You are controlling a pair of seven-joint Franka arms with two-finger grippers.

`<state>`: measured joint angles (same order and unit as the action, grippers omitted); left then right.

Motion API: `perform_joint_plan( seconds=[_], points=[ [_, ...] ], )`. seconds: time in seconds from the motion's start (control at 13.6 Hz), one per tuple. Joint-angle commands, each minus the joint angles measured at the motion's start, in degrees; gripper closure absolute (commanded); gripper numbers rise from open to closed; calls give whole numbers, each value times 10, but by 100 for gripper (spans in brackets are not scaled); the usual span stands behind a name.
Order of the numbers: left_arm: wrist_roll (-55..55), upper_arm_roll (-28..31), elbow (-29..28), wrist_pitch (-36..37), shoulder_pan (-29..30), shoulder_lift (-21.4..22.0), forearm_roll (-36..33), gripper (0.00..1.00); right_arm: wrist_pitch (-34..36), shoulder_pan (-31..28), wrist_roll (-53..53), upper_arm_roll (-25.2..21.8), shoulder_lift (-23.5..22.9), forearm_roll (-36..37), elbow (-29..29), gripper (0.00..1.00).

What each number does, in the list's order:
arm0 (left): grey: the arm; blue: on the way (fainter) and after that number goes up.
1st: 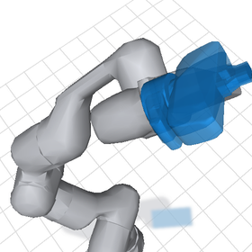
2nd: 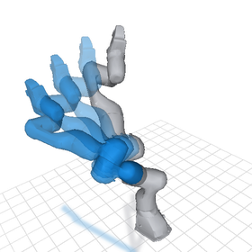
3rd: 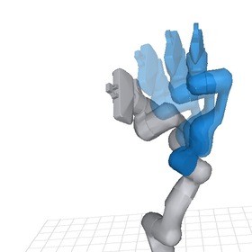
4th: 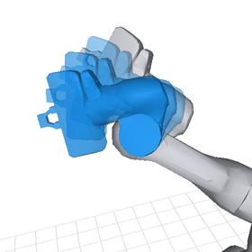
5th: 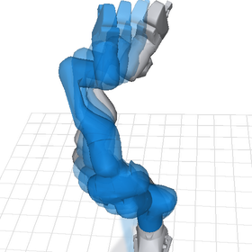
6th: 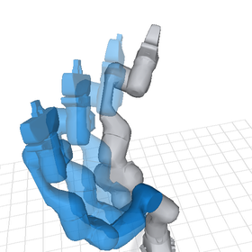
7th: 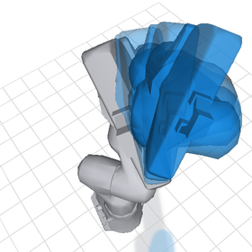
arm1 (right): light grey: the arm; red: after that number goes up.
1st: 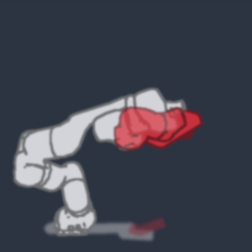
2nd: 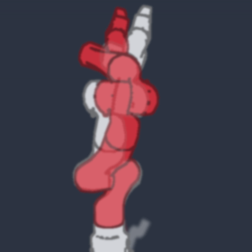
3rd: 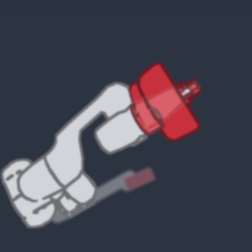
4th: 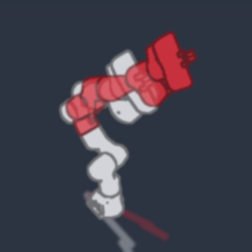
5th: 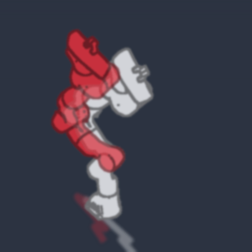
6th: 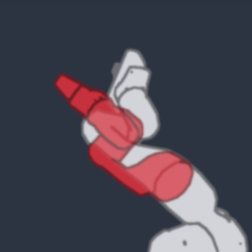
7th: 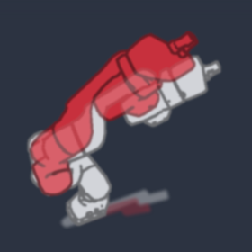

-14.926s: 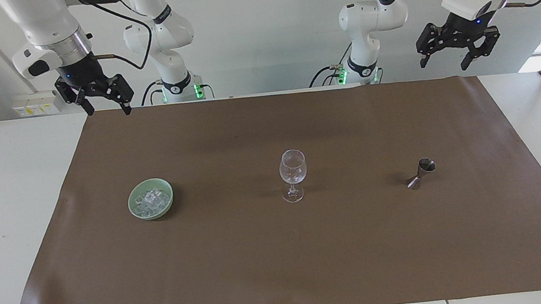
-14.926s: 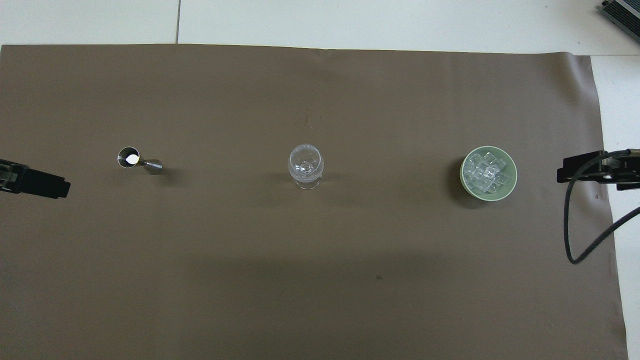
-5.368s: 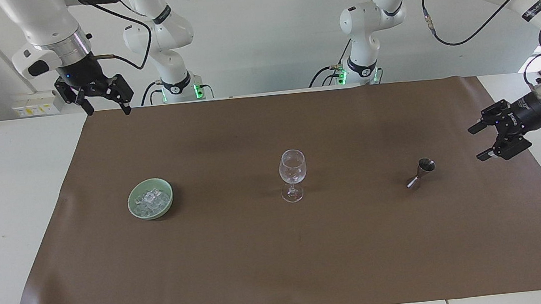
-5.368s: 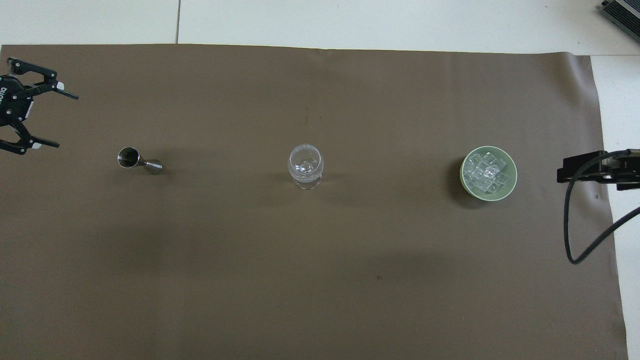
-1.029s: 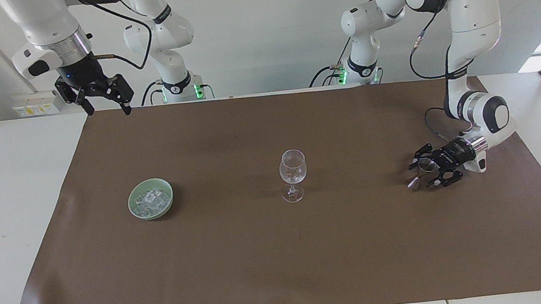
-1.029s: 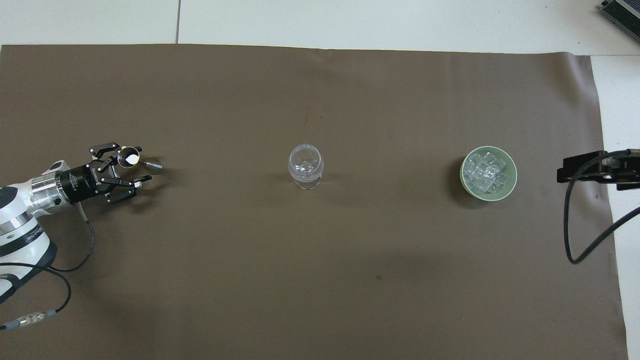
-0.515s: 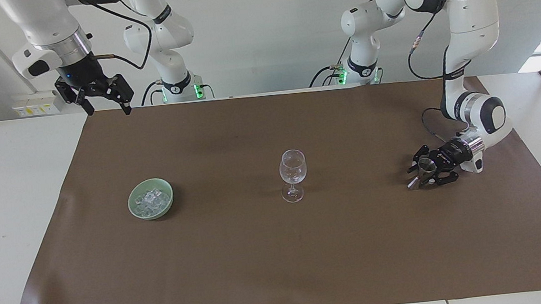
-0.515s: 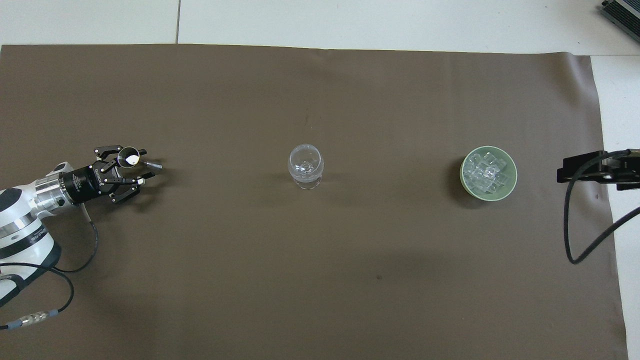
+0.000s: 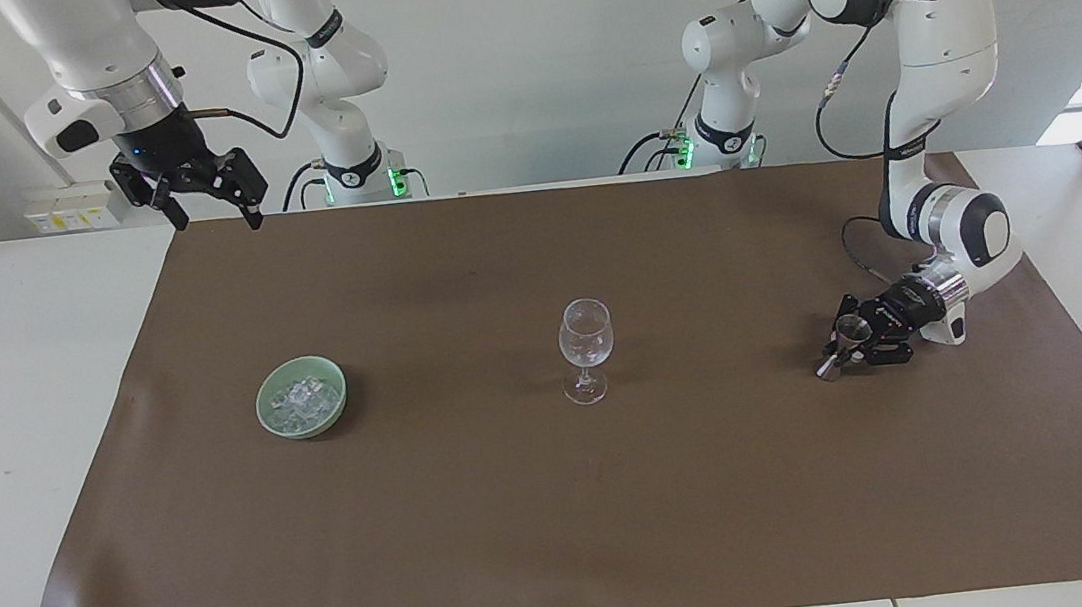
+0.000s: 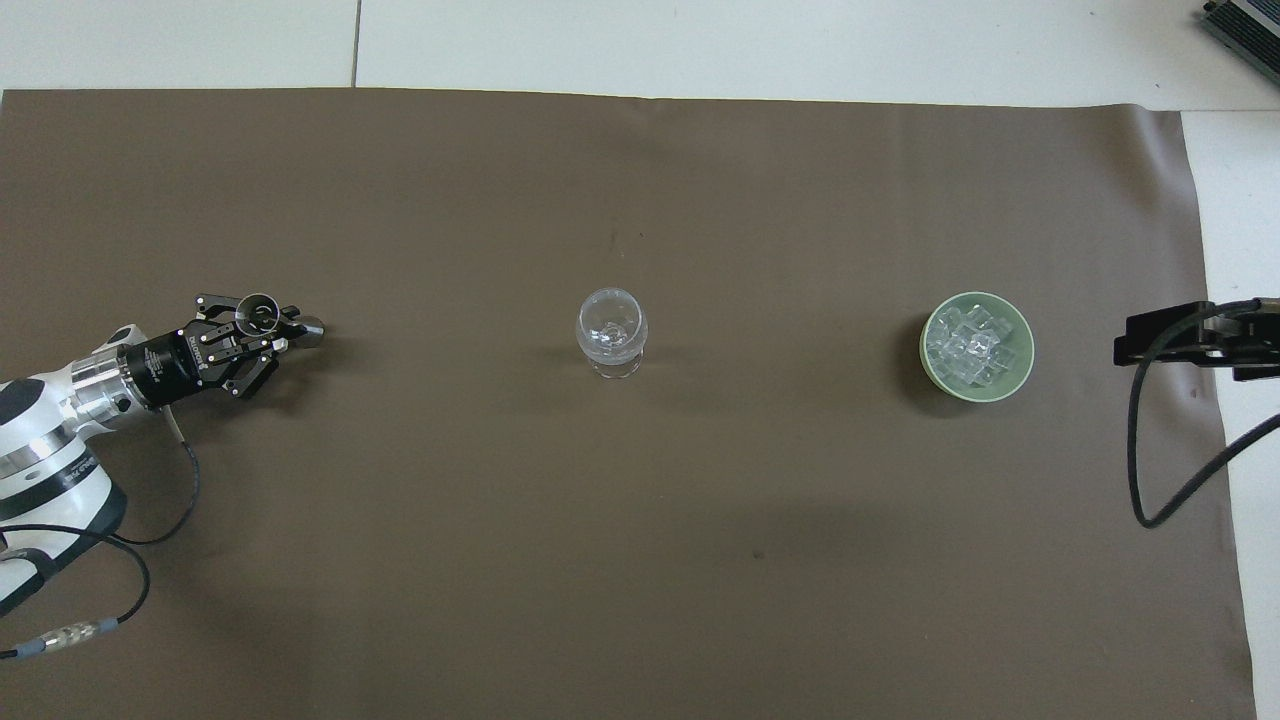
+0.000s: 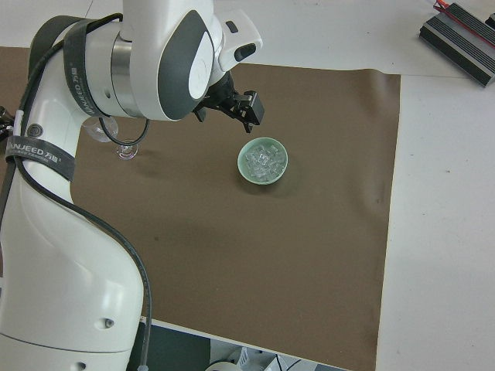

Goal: Pour wine and add ice with both arms
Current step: 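Lift the silver cup with the left gripper toward the clear glass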

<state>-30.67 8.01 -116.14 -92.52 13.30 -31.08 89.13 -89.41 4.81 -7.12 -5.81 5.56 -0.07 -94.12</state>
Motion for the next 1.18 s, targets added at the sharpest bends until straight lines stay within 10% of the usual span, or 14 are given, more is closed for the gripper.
perform_joint_plan(
  seconds=[0.0,1.1],
  points=[
    [6,5,-13,11,1,3,15,100,8,0,11,-2,2,2,-1,0],
    [-115,10,-24,-4,-76,101,7,100,8,0,11,-2,2,2,-1,0]
  ],
)
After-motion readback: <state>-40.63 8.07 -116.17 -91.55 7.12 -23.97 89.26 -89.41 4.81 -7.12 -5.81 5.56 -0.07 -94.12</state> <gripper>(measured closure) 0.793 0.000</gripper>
